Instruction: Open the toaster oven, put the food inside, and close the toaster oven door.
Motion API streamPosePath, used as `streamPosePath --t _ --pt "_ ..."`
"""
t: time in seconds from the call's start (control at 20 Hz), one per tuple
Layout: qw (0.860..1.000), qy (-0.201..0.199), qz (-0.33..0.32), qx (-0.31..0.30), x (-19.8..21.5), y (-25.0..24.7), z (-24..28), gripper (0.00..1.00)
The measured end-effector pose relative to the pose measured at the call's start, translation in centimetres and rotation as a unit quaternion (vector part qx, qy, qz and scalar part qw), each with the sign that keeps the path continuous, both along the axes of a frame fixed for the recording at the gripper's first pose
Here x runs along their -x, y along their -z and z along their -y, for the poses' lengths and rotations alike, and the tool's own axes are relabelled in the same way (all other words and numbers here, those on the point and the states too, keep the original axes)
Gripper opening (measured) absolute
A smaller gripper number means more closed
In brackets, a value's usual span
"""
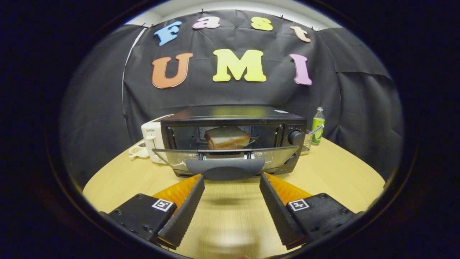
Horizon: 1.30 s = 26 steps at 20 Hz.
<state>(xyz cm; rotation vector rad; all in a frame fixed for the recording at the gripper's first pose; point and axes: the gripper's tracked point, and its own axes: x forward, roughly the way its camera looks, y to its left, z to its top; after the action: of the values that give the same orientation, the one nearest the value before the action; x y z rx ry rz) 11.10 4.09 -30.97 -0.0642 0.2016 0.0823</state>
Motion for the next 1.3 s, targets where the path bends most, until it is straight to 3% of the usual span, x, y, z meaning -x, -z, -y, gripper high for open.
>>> streamPosePath --t 0.3,0.65,0.95,1.3 --pt "1.000 0.005 0.008 -0.007 1.5 -1.0 0.8 1.00" --pt "0.999 0.018 -0.022 -0.020 0.8 2.1 0.3 1.00" --pt "0.999 0.006 -0.034 -0.019 1.6 3.2 -0.7 1.00" --pt "0.999 0.010 0.030 -0.018 7.1 -2.9 0.5 1.00"
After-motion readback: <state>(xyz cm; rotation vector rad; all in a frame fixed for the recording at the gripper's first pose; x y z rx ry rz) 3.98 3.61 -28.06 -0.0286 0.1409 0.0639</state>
